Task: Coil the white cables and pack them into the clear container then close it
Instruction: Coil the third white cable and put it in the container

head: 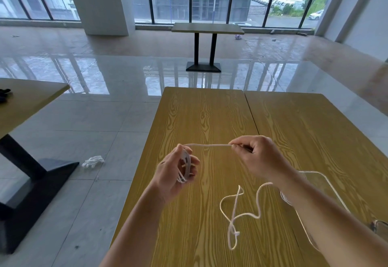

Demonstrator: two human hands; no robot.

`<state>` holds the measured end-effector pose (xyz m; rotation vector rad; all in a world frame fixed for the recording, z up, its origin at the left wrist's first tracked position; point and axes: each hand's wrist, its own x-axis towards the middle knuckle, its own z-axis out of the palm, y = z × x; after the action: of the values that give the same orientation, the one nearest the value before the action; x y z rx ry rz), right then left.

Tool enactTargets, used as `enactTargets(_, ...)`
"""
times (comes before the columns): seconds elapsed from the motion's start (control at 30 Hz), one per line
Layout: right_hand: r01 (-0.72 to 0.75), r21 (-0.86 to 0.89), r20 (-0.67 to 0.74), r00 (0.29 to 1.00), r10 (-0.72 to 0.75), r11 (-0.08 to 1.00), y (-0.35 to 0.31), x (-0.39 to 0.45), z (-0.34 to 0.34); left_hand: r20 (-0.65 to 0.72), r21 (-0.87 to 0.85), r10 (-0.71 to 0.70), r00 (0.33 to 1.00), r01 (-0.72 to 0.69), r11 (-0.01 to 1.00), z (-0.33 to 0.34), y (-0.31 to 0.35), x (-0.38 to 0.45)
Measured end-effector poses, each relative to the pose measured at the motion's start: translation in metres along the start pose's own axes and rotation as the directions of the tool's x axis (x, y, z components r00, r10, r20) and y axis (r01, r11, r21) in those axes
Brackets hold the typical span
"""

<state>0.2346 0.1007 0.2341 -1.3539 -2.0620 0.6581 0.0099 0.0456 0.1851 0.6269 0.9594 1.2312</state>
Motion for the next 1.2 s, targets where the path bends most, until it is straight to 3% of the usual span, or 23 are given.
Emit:
enactTargets(0.1,-0.009,-0.046,0.033,0.999,0.011,0.999,0.004,-0.004,0.012,-0.164,-0.043,0.044,0.985,-0.052,0.998,0.008,0.001,0.004)
enactTargets(0.2,-0.035,-0.042,0.167,0.985,0.042,0.998,0.002,-0.012,0.029,-0.264,-0.160,0.060,0.963,-0.105,0.981,0.016,-0.001,0.009)
enactTargets(0.47,-0.031,-0.061,0.451,0.891,0.055,0.998,-0.011,-0.030,0.051,-0.305,-0.332,-0.007,0.952,-0.099,0.938,0.022,0.003,0.014)
enactTargets(0.77,0.106,-0.012,0.569,0.818,-0.081,0.994,-0.032,-0.033,0.031,-0.504,-0.216,-0.045,0.862,-0.076,0.973,-0.010,0.000,0.032)
enactTargets(0.9,0.107,0.015,0.525,0.845,-0.098,0.994,-0.036,-0.029,0.020,-0.465,-0.127,-0.050,0.884,-0.011,0.992,-0.015,0.000,0.029)
enactTargets(1.07,0.173,0.013,0.302,0.938,-0.169,0.985,-0.041,-0.020,0.022,-0.305,0.221,-0.034,0.952,0.106,0.969,0.009,0.001,0.014)
enactTargets(1.2,0.197,-0.002,0.162,0.968,-0.194,0.980,-0.040,-0.013,0.023,-0.143,0.354,-0.066,0.988,0.113,0.928,0.023,0.001,0.008)
